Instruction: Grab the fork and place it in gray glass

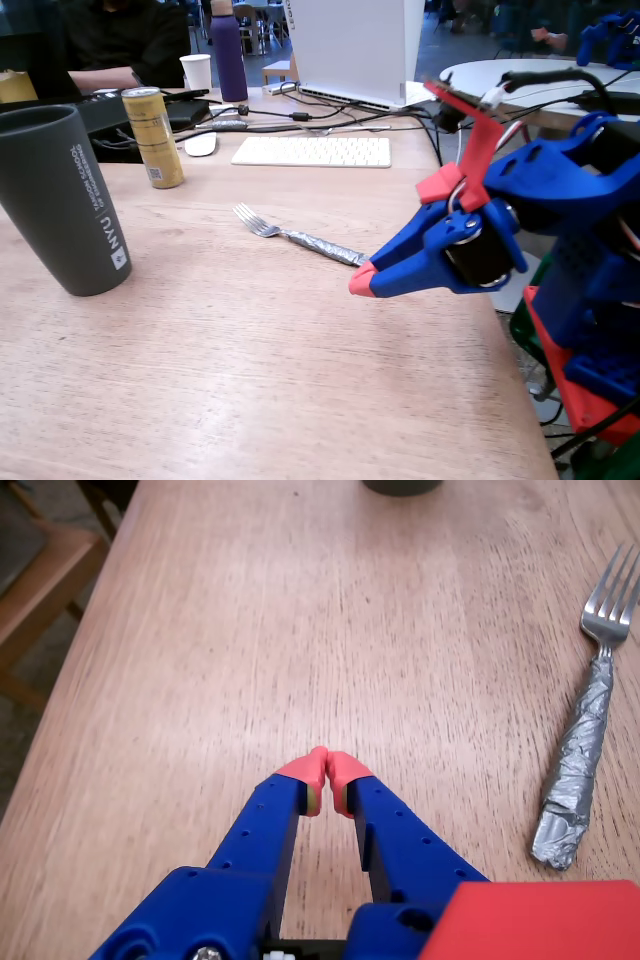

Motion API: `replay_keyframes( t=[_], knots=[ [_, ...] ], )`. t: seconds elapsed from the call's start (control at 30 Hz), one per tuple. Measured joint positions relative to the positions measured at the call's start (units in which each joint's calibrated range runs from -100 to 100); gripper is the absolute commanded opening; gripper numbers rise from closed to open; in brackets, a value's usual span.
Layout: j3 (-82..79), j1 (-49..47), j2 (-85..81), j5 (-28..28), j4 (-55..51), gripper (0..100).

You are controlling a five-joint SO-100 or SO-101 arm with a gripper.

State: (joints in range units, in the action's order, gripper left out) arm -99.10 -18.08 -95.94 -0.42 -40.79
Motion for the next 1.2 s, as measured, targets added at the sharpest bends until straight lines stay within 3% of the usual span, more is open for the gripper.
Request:
replay_keyframes(
  t=[1.2],
  knots=[
    [0.0,1.1,0.0,0.0,-1.2,0]
  ],
)
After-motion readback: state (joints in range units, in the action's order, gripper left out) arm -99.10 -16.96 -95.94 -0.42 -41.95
